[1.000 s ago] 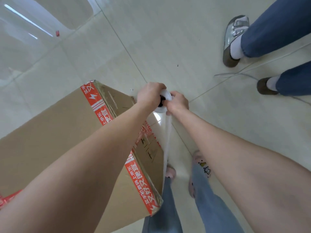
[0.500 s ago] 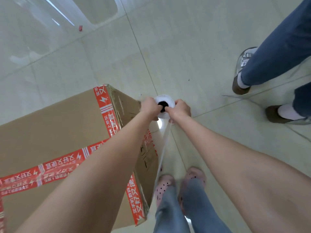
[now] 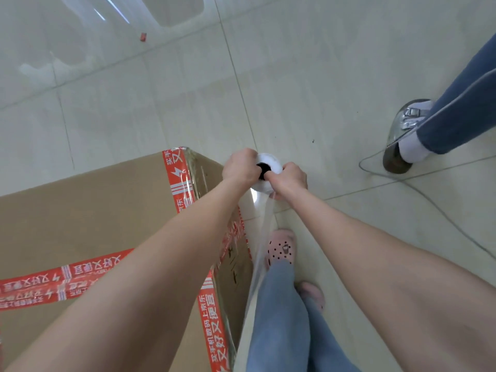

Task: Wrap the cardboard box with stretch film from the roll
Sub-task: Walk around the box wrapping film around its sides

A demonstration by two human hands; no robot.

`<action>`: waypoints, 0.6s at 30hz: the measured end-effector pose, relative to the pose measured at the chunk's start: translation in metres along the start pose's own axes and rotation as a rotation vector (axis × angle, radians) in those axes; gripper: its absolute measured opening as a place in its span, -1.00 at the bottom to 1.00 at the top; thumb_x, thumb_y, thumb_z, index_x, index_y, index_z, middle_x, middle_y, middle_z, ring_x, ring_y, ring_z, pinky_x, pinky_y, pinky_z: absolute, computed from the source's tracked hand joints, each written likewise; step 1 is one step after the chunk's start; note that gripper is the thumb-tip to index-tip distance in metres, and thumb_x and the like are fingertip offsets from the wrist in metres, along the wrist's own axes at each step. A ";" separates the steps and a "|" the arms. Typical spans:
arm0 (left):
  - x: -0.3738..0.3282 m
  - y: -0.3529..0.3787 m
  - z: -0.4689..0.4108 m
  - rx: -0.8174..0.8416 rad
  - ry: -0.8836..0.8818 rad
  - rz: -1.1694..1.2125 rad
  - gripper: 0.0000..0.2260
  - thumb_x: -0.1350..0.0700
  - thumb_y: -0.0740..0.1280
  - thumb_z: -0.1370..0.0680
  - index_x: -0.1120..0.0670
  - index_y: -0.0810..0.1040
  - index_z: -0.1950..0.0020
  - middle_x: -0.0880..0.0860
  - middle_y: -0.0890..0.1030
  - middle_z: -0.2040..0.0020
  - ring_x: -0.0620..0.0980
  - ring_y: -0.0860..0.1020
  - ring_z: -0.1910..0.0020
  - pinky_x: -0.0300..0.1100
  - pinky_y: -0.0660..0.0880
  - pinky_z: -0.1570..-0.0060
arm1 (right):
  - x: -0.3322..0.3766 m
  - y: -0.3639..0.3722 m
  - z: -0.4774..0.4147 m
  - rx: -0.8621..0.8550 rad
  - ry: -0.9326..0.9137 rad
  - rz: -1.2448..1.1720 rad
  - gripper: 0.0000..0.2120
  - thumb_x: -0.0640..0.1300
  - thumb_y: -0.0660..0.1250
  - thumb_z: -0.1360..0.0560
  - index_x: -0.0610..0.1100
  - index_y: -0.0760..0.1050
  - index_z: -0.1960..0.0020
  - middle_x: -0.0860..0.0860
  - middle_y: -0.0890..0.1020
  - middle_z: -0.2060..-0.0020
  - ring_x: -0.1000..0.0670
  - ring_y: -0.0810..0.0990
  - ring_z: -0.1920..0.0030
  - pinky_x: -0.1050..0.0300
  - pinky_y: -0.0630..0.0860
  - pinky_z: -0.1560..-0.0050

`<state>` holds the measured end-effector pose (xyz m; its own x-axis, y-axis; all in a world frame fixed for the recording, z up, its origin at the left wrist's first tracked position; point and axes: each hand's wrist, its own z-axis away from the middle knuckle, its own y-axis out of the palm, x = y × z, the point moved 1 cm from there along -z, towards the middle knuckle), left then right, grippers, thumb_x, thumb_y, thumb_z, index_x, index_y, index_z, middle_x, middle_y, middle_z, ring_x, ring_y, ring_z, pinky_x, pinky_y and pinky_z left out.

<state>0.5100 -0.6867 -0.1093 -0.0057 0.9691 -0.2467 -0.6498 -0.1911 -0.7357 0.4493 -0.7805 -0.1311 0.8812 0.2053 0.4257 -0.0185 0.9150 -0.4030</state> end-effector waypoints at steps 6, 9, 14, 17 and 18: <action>0.003 -0.017 -0.019 -0.033 0.132 -0.169 -0.69 0.26 0.23 -0.46 0.10 0.55 -0.17 0.11 0.58 0.04 0.13 0.55 0.02 -0.12 0.43 0.15 | 0.031 -0.002 -0.015 -0.007 -0.096 0.170 -0.83 -0.09 0.29 -0.38 -0.06 0.47 0.03 -0.01 0.58 0.14 -0.10 0.56 0.17 0.18 0.38 0.37; 0.005 -0.030 -0.032 -0.069 0.158 -0.207 -0.74 0.24 0.23 -0.45 0.00 0.54 -0.06 0.04 0.50 0.13 0.13 0.54 0.08 -0.11 0.43 0.17 | 0.044 0.005 -0.024 0.012 -0.116 0.078 -0.83 -0.13 0.29 -0.39 -0.07 0.50 0.02 -0.03 0.63 0.13 -0.12 0.66 0.19 0.09 0.58 0.15; 0.023 -0.043 -0.047 -0.102 -0.005 0.004 -0.66 0.17 0.24 -0.50 0.12 0.45 -0.28 0.14 0.56 -0.17 0.16 0.51 -0.17 -0.09 0.44 0.03 | 0.060 0.019 -0.032 0.031 -0.017 -0.218 -0.81 -0.14 0.36 -0.42 -0.03 0.38 0.04 -0.01 0.57 0.10 -0.07 0.66 0.42 0.12 0.62 0.28; 0.028 -0.052 -0.056 -0.080 -0.019 0.034 -0.93 0.22 0.25 -0.46 0.16 0.46 0.07 0.21 0.57 0.03 0.19 0.52 0.05 -0.13 0.33 0.25 | 0.071 0.023 -0.036 0.030 -0.014 -0.109 -0.76 -0.01 0.38 -0.40 -0.03 0.36 0.03 0.04 0.52 0.18 -0.08 0.65 0.34 0.05 0.61 0.23; 0.028 -0.056 -0.059 -0.088 -0.012 0.042 -0.97 0.23 0.25 -0.45 0.14 0.44 0.12 0.21 0.57 0.07 0.18 0.50 0.11 -0.14 0.31 0.27 | 0.075 0.022 -0.038 0.007 -0.037 -0.014 -0.73 0.04 0.36 -0.39 -0.03 0.37 0.01 0.04 0.53 0.19 -0.07 0.63 0.28 0.08 0.54 0.28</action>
<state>0.5912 -0.6579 -0.1125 -0.0407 0.9616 -0.2715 -0.5797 -0.2440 -0.7775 0.5326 -0.7580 -0.1387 0.8635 0.2054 0.4607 -0.0101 0.9202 -0.3913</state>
